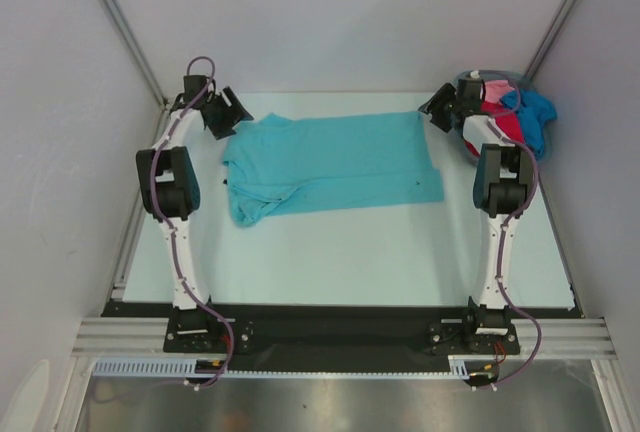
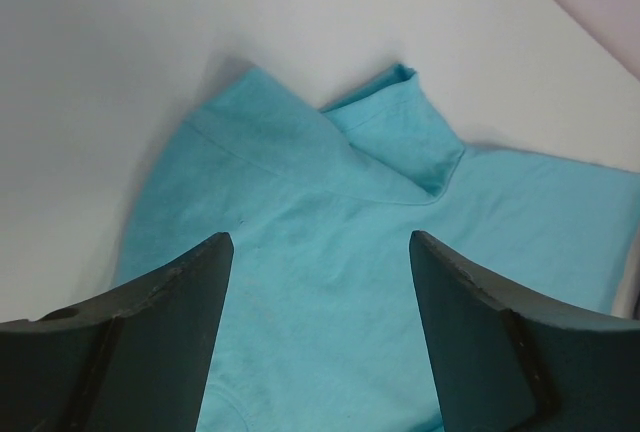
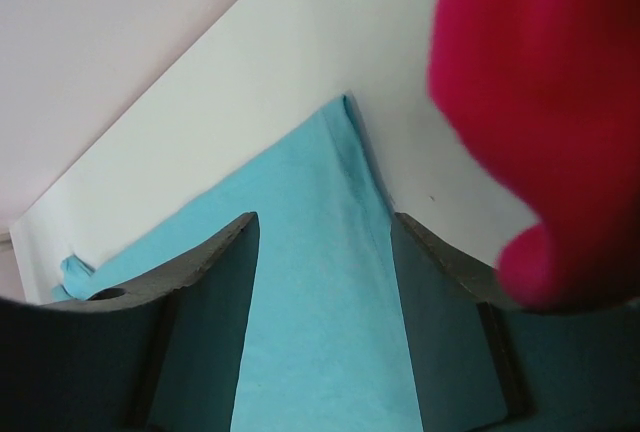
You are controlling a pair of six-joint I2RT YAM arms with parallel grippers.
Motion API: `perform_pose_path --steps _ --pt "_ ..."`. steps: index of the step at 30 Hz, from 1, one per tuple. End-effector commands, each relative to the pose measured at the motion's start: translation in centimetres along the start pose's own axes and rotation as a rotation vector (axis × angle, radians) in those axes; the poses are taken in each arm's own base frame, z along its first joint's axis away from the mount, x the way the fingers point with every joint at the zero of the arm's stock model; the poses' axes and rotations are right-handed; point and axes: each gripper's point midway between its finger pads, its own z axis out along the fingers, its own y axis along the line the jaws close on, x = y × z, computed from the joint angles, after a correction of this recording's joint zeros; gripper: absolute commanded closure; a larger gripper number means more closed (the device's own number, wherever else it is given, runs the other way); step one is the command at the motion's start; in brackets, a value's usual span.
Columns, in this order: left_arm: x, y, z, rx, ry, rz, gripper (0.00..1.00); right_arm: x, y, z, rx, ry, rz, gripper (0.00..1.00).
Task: Fold and stack the t-shirts
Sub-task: Fold the tshirt
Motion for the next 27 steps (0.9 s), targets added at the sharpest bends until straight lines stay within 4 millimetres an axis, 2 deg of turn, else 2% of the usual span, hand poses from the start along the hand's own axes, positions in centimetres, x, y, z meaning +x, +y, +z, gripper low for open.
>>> perform_pose_path --steps 1,5,8,14,17,27 --pt "-0.7 0.5 -0.1 -0.027 0.003 0.015 0.23 1.4 -0.8 1.3 0.030 0.043 0.006 0.39" --pt "-0.4 1.3 0.3 -0.064 0.023 0.017 0.23 1.8 -0.7 2.3 0.051 0.090 0.018 0.38" --pt "-0.7 2.2 0.0 -0.121 0.015 0.029 0.22 1.8 -0.9 2.3 0.067 0.098 0.009 0.38" --pt "-3.3 4.0 -2.0 -0.238 -0.066 0.064 0.21 1.4 -0.8 1.9 0.072 0.085 0.003 0.38" --pt "-3.9 3.9 -2.5 -0.242 -0.081 0.080 0.21 1.5 -1.3 1.7 0.086 0.086 0.004 0.38" --pt "-3.3 4.7 -1.1 -0.254 -0.061 0.088 0.21 1.1 -2.2 2.1 0.097 0.080 0.010 0.39"
